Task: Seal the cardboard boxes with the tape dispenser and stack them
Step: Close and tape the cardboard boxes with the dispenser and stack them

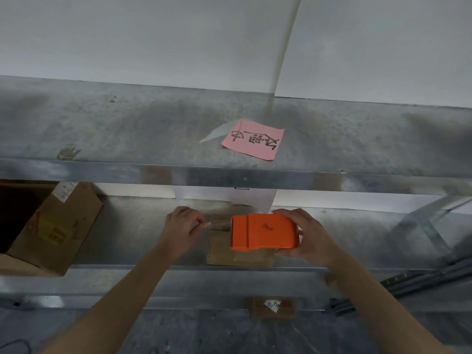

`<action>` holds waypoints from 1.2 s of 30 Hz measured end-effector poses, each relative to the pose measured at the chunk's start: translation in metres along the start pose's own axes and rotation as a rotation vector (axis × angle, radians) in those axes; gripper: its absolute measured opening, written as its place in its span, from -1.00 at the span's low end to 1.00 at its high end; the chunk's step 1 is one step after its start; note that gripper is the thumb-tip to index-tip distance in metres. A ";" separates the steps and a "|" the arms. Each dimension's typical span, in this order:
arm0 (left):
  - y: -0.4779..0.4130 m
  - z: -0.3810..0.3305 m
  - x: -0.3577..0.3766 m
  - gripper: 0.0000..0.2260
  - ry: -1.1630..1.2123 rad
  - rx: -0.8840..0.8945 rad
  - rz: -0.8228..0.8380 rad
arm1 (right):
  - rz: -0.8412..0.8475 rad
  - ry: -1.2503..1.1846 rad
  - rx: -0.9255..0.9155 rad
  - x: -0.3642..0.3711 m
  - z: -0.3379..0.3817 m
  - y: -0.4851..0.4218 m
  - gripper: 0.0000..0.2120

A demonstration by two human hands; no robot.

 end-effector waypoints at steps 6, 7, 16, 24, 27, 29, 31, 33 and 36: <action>-0.003 0.026 0.007 -0.89 0.029 -0.084 0.148 | 0.006 0.022 0.048 -0.006 -0.026 0.004 -0.13; -0.006 0.030 0.009 -0.91 0.035 -0.093 0.188 | 0.015 0.033 0.054 -0.005 -0.029 0.001 -0.12; -0.023 0.034 0.033 -0.86 0.059 -0.159 0.329 | 0.046 0.120 0.154 0.005 -0.051 -0.005 -0.10; -0.019 0.049 0.057 -0.79 0.174 -0.266 0.498 | 0.064 0.111 0.181 0.008 -0.058 -0.007 -0.10; -0.016 0.052 0.063 -0.83 0.242 -0.285 0.521 | 0.066 0.107 0.183 0.007 -0.058 -0.008 -0.11; -0.016 0.052 0.067 -0.83 0.285 -0.295 0.522 | 0.069 0.099 0.180 0.007 -0.058 -0.009 -0.12; -0.015 0.053 0.075 -0.84 0.356 -0.358 0.535 | 0.070 0.087 0.171 0.007 -0.057 -0.011 -0.13; -0.011 0.056 0.081 -0.86 0.451 -0.479 0.491 | 0.073 0.083 0.164 0.007 -0.057 -0.013 -0.14; 0.004 0.045 0.065 -0.70 0.361 -0.507 0.122 | 0.079 0.094 0.154 0.005 -0.060 -0.012 -0.14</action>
Point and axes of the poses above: each hand's wrist, its own y-axis away from the middle knuckle, its own x-axis out of the palm, z = x × y, the point moved 5 cm from there along -y, towards the middle knuckle, and after that the axes turned 6 degrees about z, right-handed, at the moved point
